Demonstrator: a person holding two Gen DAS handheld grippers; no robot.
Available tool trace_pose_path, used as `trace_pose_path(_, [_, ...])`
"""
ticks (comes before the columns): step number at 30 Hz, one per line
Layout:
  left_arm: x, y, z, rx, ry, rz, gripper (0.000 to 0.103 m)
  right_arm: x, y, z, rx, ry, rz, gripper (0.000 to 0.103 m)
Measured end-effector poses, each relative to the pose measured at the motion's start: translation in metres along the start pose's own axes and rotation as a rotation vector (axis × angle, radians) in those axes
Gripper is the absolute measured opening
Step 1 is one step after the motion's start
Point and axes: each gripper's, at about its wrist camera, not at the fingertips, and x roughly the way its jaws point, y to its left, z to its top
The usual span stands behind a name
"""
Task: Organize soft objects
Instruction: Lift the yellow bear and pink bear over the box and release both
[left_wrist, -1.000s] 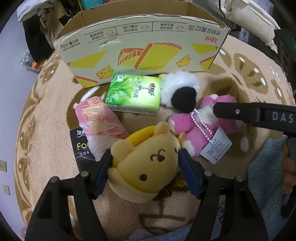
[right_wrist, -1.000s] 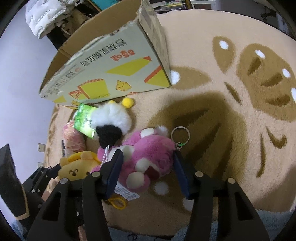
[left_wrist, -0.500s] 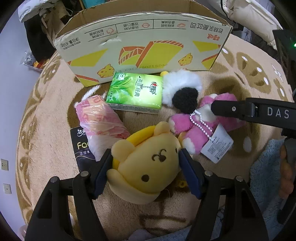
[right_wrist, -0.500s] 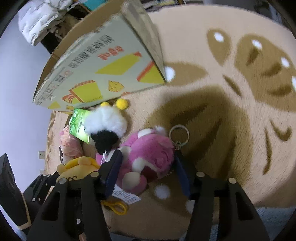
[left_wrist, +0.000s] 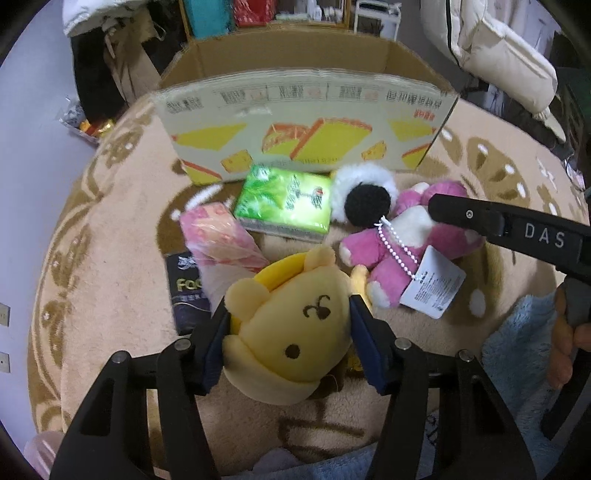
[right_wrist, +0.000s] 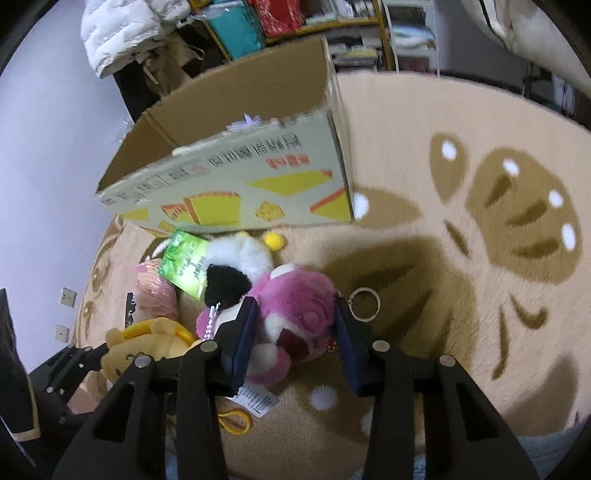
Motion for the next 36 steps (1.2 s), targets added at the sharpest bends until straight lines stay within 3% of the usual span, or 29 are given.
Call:
trace_pose_path(7, [-0.032,0.012,-0.006,-0.056,-0.106,0.07,0.059,-0.036,0.009,0.0,-0.036,-0.123,-0.033,0.043])
trace_pose_path(13, [-0.054,0.023,-0.007,-0.104,-0.168,0.109,0.059,-0.073,0.026,0.0,-0.159,-0.258,-0.089,0.043])
trace_pose_path(21, [-0.087,0.026,0.003,-0.107,-0.298,0.152,0.059,-0.095,0.043,0.004,-0.244,-0.338,-0.107,0.043])
trace_pose_path(36, [-0.111,0.036,0.045,-0.091,-0.403,0.211,0.059,-0.137,0.057,0.046,-0.288,-0.499,-0.111,0.043])
